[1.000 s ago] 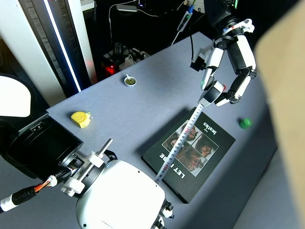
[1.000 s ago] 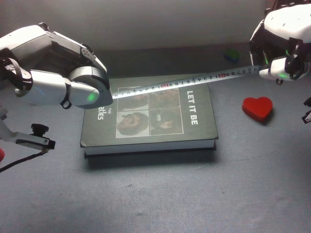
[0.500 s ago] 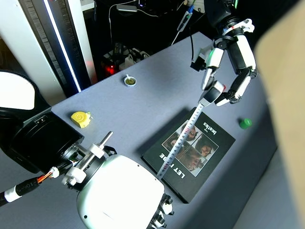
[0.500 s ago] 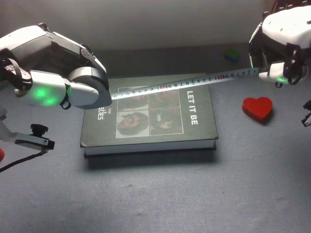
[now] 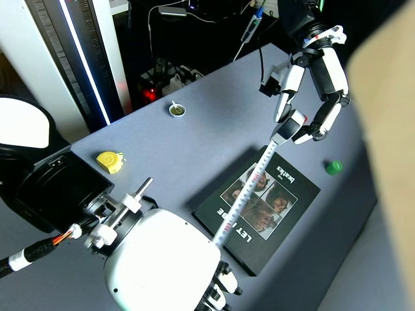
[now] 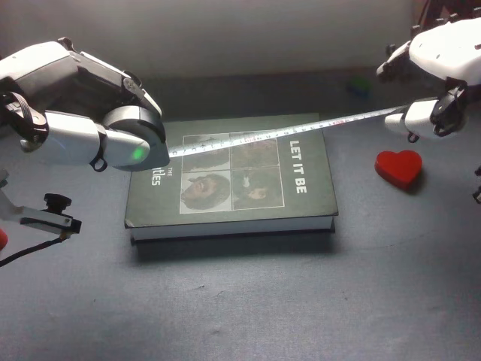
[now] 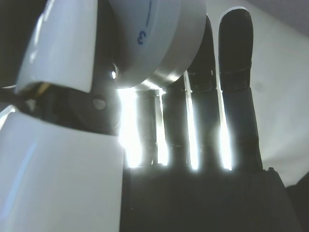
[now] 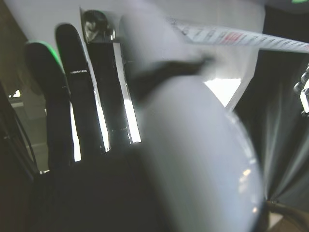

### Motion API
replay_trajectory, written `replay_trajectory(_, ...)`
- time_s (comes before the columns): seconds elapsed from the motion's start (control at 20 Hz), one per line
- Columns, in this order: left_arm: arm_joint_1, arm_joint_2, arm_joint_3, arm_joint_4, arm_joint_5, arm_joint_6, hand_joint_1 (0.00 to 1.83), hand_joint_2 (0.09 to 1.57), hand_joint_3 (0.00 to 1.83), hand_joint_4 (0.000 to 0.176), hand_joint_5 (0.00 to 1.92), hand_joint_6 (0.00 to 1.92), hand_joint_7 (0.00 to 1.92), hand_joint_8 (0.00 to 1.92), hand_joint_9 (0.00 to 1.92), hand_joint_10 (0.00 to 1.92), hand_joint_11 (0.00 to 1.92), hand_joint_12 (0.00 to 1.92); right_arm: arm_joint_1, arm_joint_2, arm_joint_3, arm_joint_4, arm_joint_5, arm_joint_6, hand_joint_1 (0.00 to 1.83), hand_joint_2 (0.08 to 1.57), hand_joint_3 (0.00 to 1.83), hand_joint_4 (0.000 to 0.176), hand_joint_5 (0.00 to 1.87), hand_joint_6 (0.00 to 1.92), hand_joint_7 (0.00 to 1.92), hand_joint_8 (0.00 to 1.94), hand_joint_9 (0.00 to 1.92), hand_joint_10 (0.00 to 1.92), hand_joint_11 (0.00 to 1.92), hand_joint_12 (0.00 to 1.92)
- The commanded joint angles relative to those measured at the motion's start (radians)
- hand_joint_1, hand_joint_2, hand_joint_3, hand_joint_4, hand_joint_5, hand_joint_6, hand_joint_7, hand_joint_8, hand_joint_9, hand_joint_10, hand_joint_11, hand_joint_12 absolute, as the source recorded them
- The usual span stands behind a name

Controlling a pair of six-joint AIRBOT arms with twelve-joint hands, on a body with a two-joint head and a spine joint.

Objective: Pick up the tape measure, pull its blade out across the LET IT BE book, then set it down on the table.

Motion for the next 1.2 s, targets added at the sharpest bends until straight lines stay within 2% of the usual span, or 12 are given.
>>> replay_trajectory(0.0,-0.013,0.002,0.004,0.005,-0.116,-0.013,1.38,1.09,0.0,0.0,1.03,0.72,1.02,0.92,0.93,1.26,0.79,1.2,0.004,0.007,-0.006,-0.058,-0.05,0.002,0.6,1.16,0.0,0.0,0.48,0.0,0.5,0.0,0.42,0.07,0.01,1.09)
replay_trajectory(0.1,-0.013,0.002,0.005,0.005,-0.116,-0.013,1.38,1.09,0.0,0.0,1.03,0.72,1.02,0.92,0.93,1.26,0.78,1.2,0.003,0.011,-0.016,-0.058,-0.046,0.002,0.56,1.13,0.0,0.0,0.37,0.0,0.36,0.0,0.33,0.01,0.0,0.95)
replay_trajectory(0.25,-0.009,0.002,0.009,-0.003,-0.116,-0.013,1.38,1.09,0.0,0.0,1.04,0.7,1.03,0.9,0.93,1.25,0.79,1.19,0.005,0.018,-0.034,-0.059,-0.043,0.002,0.51,1.1,0.0,0.0,0.25,0.0,0.27,0.0,0.26,0.0,0.0,0.84)
replay_trajectory(0.35,0.0,-0.005,0.02,0.004,-0.116,-0.038,1.38,1.09,0.0,0.0,1.04,0.69,1.03,0.9,0.93,1.25,0.79,1.19,0.014,0.032,-0.059,-0.06,-0.035,0.002,0.27,1.1,0.0,0.0,0.17,0.0,0.21,0.0,0.17,0.0,0.0,0.62)
replay_trajectory(0.45,0.017,-0.02,0.055,0.112,-0.119,-0.15,1.38,1.09,0.0,0.0,1.03,0.69,1.03,0.9,0.93,1.25,0.79,1.19,0.026,0.05,-0.09,-0.06,-0.029,0.002,0.1,1.08,0.0,0.0,0.13,0.0,0.16,0.0,0.13,0.0,0.0,0.55)
replay_trajectory(0.55,0.031,-0.036,0.085,0.154,-0.146,-0.204,1.38,1.09,0.0,0.0,1.03,0.69,1.03,0.9,0.93,1.25,0.79,1.19,0.031,0.071,-0.121,-0.06,-0.029,0.007,0.01,1.05,0.0,0.0,0.1,0.0,0.14,0.0,0.1,0.0,0.0,0.52)
replay_trajectory(0.85,0.133,-0.094,0.198,0.277,-0.251,-0.427,1.38,1.09,0.0,0.0,1.04,0.7,1.01,0.92,0.94,1.25,0.81,1.18,0.02,0.16,-0.27,-0.063,-0.046,0.024,0.0,1.02,0.0,0.0,0.07,0.0,0.1,0.0,0.06,0.0,0.0,0.38)
replay_trajectory(1.15,0.23,-0.142,0.328,0.469,-0.359,-0.679,1.38,1.1,0.0,0.0,1.04,0.73,1.0,0.94,0.92,1.26,0.78,1.2,-0.056,0.239,-0.408,-0.261,-0.122,0.168,0.0,1.02,0.0,0.0,0.07,0.0,0.1,0.0,0.07,0.0,0.0,0.44)
